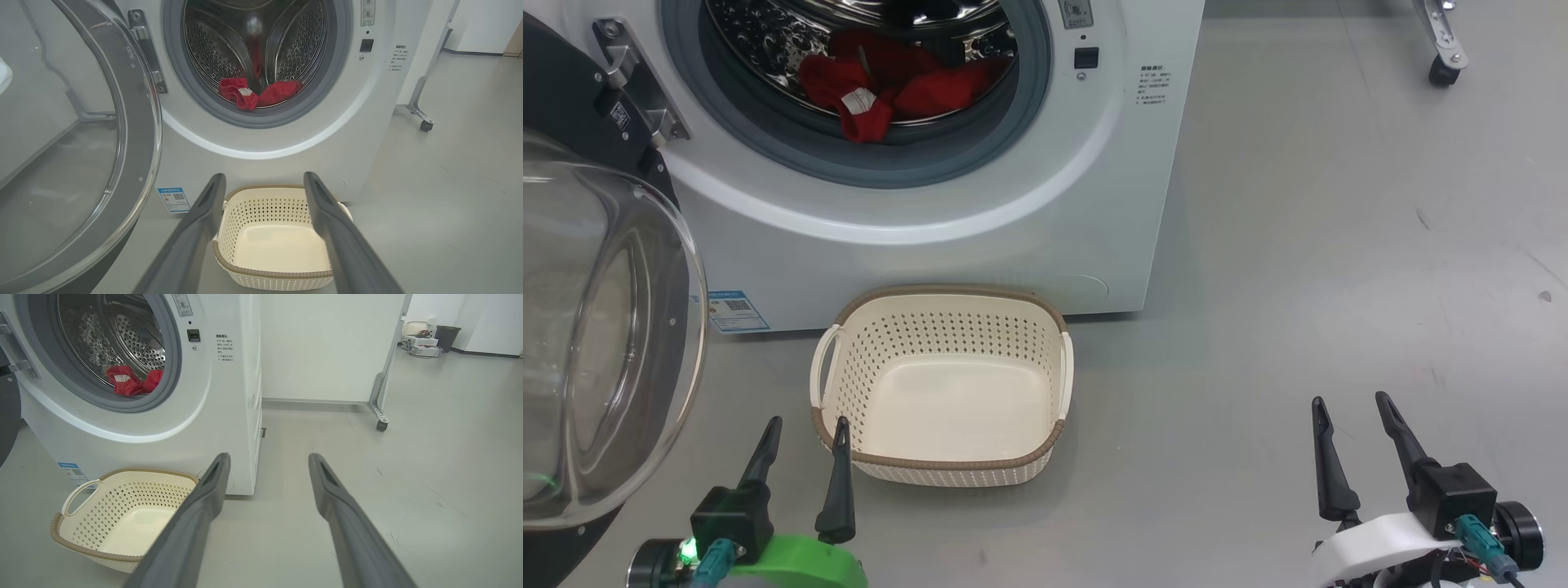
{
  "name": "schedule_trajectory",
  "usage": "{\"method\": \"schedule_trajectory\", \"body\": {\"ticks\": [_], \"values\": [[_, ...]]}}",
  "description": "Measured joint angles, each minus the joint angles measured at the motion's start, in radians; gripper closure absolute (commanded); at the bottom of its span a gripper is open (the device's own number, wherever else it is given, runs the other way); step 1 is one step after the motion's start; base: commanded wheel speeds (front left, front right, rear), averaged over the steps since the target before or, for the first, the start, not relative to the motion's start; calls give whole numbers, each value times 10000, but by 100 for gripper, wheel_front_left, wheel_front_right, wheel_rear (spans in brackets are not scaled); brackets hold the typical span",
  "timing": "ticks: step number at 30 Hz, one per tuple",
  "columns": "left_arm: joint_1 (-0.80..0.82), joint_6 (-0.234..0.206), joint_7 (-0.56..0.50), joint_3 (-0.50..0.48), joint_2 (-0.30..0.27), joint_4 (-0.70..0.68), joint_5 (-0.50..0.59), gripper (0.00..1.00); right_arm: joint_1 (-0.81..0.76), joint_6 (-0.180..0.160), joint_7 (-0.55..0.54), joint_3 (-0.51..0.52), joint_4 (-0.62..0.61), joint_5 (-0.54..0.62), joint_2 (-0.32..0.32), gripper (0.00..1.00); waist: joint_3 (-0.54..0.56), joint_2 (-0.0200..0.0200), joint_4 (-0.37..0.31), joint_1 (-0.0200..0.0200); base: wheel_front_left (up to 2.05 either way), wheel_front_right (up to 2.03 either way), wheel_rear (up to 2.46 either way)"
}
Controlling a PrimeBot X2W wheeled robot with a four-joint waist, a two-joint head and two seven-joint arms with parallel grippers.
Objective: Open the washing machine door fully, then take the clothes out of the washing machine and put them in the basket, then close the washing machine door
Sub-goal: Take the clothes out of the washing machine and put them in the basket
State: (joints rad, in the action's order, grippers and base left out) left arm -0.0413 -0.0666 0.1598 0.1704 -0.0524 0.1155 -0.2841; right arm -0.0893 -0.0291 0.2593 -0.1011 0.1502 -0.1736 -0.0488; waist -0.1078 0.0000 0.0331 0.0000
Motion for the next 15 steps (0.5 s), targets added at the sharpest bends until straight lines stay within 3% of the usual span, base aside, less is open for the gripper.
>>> {"method": "schedule_trajectory", "body": {"ticks": [15], "values": [[1,-90,2,-8,0,-8,130,0,2,2,0,2,0,0,6,0,-68,0,1,0,87,-87,0]]}}
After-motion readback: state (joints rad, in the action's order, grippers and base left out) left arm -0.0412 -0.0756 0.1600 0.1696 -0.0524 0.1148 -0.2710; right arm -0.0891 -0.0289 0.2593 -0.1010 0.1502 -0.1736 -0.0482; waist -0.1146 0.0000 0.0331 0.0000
